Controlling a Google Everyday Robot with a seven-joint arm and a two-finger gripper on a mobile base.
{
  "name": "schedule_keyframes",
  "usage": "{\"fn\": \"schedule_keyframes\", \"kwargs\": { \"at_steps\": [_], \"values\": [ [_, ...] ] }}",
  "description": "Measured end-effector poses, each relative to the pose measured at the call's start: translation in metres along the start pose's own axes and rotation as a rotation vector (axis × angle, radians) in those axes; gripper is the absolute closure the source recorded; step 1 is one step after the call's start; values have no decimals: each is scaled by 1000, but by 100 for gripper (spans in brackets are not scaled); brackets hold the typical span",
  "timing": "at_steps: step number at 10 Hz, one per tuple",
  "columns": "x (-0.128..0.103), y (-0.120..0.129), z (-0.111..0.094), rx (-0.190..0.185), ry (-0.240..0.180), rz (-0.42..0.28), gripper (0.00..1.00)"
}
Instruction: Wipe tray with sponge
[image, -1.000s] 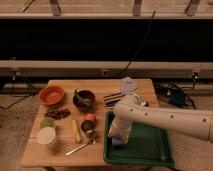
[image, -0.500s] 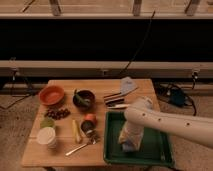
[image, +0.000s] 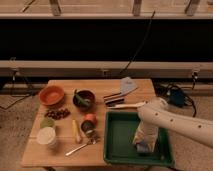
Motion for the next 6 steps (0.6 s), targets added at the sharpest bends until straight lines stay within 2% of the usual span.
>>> {"fn": "schedule_keyframes", "kwargs": {
  "at_steps": [3, 6],
  "values": [
    [30, -21, 1, 8, 5, 21, 100],
    [27, -70, -3, 45, 4, -31, 100]
  ]
}}
